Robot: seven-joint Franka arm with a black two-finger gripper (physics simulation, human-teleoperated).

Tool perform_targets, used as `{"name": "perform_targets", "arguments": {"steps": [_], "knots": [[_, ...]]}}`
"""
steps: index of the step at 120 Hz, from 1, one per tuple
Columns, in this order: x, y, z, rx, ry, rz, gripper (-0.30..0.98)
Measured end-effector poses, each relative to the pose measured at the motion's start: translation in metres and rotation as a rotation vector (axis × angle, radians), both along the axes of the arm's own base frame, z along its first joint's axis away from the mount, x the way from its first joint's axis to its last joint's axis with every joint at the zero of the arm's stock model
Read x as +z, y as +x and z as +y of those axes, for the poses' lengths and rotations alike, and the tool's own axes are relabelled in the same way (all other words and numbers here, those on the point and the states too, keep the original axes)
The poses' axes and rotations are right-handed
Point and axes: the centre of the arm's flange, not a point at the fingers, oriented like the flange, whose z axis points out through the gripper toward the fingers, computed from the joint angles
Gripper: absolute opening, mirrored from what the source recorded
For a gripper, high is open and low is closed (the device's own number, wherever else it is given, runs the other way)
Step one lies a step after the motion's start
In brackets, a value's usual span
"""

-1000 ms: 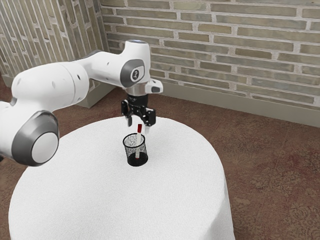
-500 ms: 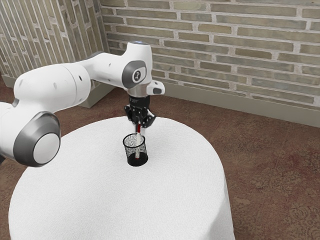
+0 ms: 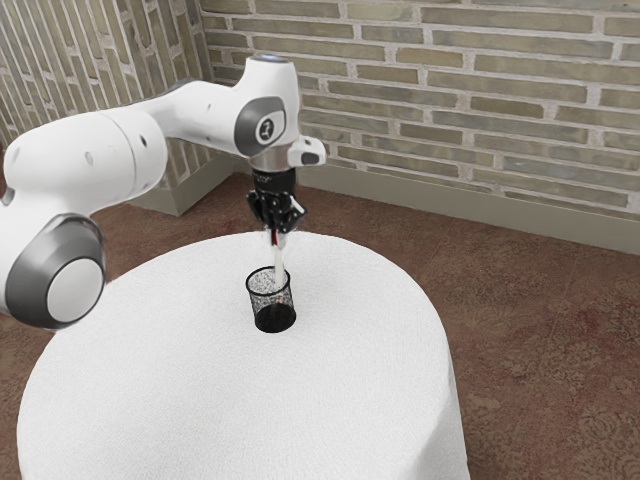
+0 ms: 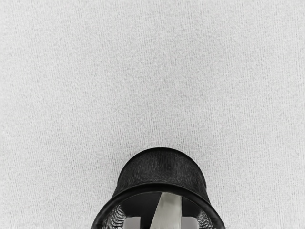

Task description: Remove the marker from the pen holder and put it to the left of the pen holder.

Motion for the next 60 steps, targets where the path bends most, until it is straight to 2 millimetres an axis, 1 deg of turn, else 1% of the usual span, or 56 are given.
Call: {"name": "perform_targets", "arguments": {"steps": [4, 10, 20, 29, 35, 40, 44, 51, 55, 60], "knots": [[0.011, -0.003, 0.001, 0.0, 0.001, -0.012, -0.08], [0.034, -0.008, 0.004, 0.001, 0.004, -0.037, -0.09], [0.083, -0.02, 0.011, 0.005, 0.006, -0.096, -0.09], [0.123, -0.032, 0.026, 0.024, 0.015, -0.139, -0.09], [0.138, -0.039, 0.038, 0.04, 0.027, -0.147, -0.09], [0.14, -0.043, 0.046, 0.051, 0.04, -0.134, -0.09], [0.133, -0.045, 0.053, 0.059, 0.051, -0.11, -0.09], [0.11, -0.048, 0.064, 0.075, 0.066, -0.049, -0.09], [0.094, -0.049, 0.067, 0.078, 0.077, -0.01, -0.08], [0.08, -0.051, 0.07, 0.082, 0.088, 0.034, -0.08]]}}
